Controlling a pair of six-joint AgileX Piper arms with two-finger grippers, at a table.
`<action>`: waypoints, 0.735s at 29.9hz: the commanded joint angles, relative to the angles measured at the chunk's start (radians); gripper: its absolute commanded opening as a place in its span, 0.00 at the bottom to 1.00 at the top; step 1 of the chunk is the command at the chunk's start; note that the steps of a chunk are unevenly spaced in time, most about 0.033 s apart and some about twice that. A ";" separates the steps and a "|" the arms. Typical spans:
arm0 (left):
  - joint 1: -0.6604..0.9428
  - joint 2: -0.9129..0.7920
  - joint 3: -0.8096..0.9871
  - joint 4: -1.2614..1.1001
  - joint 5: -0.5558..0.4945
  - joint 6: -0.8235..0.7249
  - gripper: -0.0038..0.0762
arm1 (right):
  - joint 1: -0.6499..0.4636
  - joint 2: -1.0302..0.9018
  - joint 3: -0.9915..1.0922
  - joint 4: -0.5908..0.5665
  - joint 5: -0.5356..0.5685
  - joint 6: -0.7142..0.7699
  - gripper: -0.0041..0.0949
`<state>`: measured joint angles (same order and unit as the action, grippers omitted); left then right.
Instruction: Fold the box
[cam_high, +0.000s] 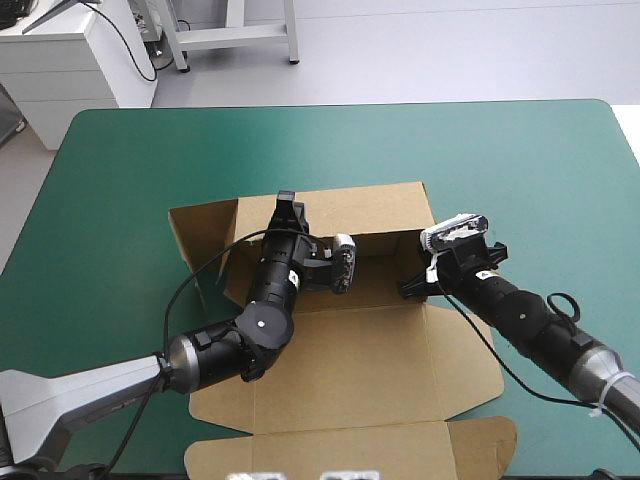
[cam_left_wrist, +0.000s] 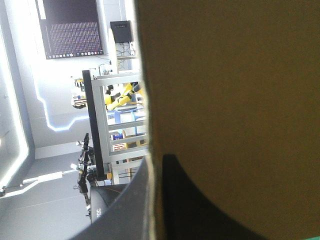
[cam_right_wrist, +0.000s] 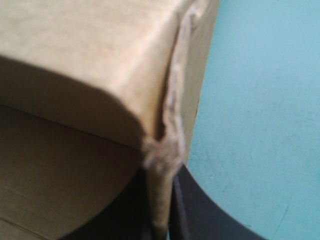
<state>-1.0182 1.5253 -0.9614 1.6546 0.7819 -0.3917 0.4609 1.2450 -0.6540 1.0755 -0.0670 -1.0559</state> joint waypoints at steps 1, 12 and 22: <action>-0.007 -0.035 -0.022 0.031 -0.037 -0.059 0.04 | 0.006 -0.029 -0.030 -0.006 -0.036 -0.015 0.02; -0.009 -0.035 -0.022 0.018 -0.030 -0.133 0.52 | 0.006 -0.027 -0.035 -0.006 -0.077 -0.016 0.02; -0.213 -0.035 -0.022 -0.019 0.144 -0.158 0.65 | -0.053 0.081 -0.147 0.020 0.025 -0.017 0.02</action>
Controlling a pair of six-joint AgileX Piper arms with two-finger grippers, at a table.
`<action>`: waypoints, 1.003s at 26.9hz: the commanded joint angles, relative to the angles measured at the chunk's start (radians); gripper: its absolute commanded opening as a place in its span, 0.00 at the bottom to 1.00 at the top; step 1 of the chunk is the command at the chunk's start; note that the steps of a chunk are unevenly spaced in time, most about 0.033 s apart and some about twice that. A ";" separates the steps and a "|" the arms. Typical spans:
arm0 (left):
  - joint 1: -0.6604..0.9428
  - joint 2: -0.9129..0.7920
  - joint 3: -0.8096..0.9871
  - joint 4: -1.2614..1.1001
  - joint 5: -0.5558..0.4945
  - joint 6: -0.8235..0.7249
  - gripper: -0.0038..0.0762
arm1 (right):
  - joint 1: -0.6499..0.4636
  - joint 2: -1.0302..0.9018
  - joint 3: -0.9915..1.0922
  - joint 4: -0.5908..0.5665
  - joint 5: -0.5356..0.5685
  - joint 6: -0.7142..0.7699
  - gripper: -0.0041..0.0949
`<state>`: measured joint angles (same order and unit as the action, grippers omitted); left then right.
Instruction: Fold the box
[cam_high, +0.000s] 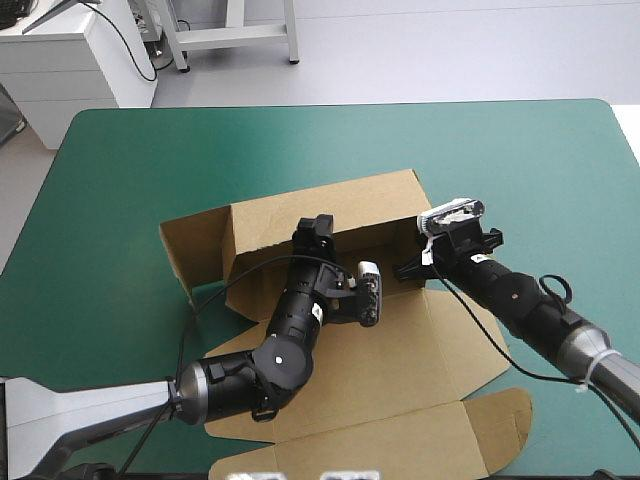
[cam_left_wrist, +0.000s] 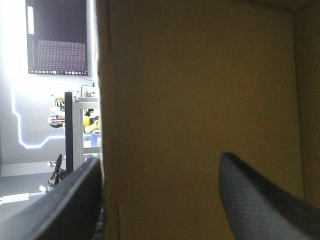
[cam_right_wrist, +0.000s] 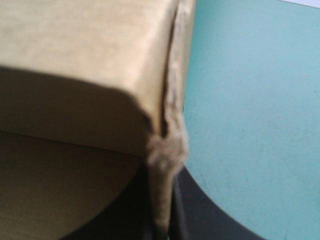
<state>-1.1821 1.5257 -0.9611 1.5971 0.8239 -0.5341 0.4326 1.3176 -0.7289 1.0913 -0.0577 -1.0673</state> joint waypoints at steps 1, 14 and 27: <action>-0.066 -0.036 -0.022 0.036 0.122 -0.015 0.65 | -0.033 0.023 -0.087 0.004 0.034 -0.005 0.02; -0.104 -0.036 -0.022 -0.033 0.172 -0.011 0.65 | -0.133 0.139 -0.228 -0.007 0.171 -0.003 0.02; -0.104 -0.036 -0.022 -0.045 0.339 0.004 0.34 | -0.164 0.235 -0.337 -0.067 0.248 0.039 0.02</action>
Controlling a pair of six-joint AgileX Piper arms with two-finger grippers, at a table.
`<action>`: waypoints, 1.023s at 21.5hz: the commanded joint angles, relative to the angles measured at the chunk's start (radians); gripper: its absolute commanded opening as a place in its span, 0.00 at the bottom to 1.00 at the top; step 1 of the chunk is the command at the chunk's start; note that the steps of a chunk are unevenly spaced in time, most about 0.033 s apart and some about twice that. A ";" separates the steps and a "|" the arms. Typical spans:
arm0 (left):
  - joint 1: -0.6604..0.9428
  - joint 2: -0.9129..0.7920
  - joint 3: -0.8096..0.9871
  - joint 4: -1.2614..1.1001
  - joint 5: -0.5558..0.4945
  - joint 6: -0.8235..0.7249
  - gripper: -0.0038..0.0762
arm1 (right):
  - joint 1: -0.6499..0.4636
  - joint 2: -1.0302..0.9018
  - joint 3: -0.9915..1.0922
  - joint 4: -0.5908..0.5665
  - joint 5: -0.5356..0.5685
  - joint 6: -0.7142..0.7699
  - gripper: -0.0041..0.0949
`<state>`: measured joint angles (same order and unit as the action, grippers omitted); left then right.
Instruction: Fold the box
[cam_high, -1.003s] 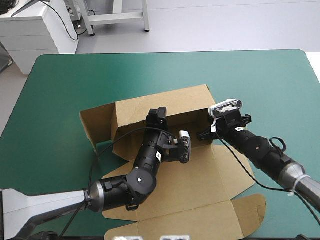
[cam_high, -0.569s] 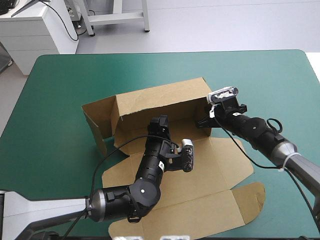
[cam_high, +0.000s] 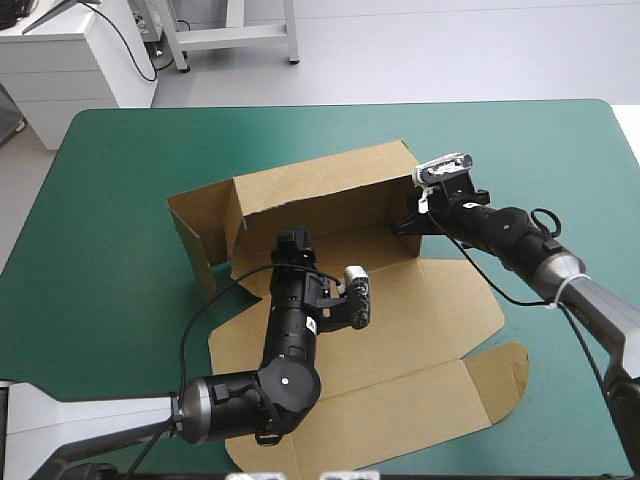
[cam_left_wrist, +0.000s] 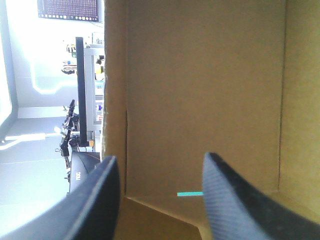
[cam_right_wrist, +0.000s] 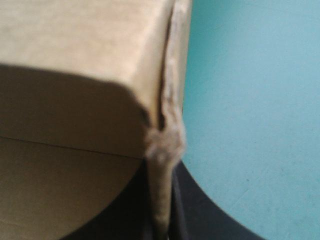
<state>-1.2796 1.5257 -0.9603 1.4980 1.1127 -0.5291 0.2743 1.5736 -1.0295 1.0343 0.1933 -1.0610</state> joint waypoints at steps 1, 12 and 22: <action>-0.007 -0.036 -0.023 0.054 0.050 -0.001 0.26 | -0.006 -0.016 -0.037 -0.022 -0.003 0.046 0.02; 0.154 -0.104 -0.192 -0.552 -0.192 0.581 0.05 | -0.006 0.014 -0.043 -0.287 0.059 0.256 0.02; 0.889 -0.131 -0.562 -1.383 0.033 0.964 0.05 | -0.008 0.014 -0.043 -0.325 0.103 0.322 0.02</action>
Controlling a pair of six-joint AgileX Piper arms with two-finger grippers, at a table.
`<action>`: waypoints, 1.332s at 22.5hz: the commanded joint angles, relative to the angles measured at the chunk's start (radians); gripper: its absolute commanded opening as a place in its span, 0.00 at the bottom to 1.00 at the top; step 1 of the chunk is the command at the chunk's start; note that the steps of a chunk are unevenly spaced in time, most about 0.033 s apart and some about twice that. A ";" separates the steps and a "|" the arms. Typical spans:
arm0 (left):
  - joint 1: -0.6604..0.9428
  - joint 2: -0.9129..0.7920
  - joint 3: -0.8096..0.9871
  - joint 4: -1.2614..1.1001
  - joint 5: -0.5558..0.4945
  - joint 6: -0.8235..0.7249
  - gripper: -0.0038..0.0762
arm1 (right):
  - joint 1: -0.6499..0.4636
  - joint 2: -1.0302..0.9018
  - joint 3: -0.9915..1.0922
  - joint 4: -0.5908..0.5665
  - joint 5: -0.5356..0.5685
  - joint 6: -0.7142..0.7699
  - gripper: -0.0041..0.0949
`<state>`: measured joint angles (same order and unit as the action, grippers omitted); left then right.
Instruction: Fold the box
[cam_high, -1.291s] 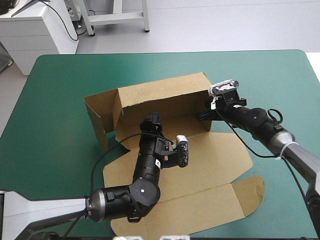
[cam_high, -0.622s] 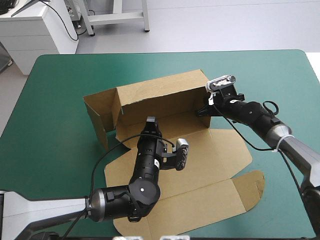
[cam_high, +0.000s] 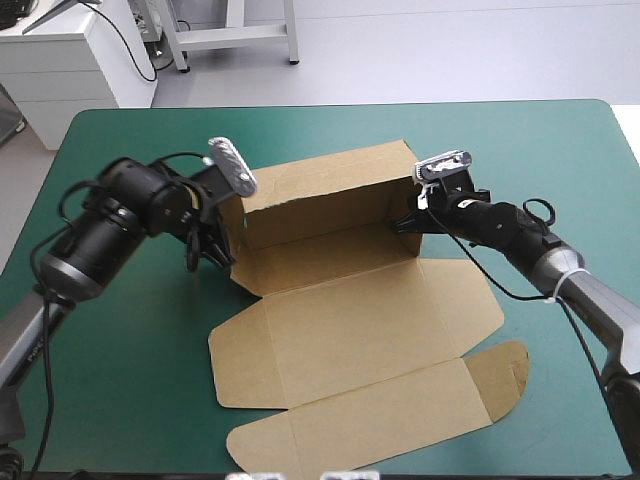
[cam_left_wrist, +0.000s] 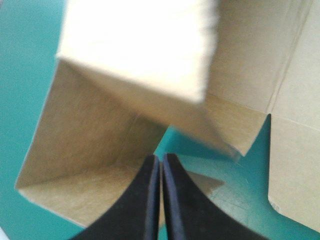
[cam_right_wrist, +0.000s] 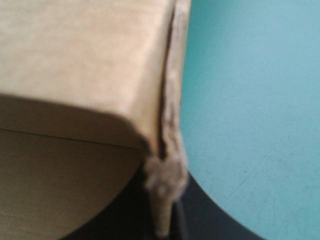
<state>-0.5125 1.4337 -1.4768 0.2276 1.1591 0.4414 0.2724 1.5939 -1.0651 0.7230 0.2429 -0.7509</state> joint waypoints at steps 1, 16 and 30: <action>0.172 -0.039 -0.045 -0.141 -0.013 -0.023 0.05 | -0.006 -0.007 -0.007 -0.014 0.053 0.012 0.02; 0.975 -0.038 0.036 -0.729 -0.061 -0.026 0.05 | -0.006 -0.007 -0.007 -0.035 0.091 0.043 0.02; 0.974 -0.035 0.125 -0.742 -0.127 -0.001 0.05 | -0.014 -0.007 -0.566 -0.538 0.730 0.731 0.03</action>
<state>0.4608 1.4304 -1.3294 -0.4717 1.0649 0.4386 0.2632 1.6331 -1.5510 0.1686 0.9165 -0.0717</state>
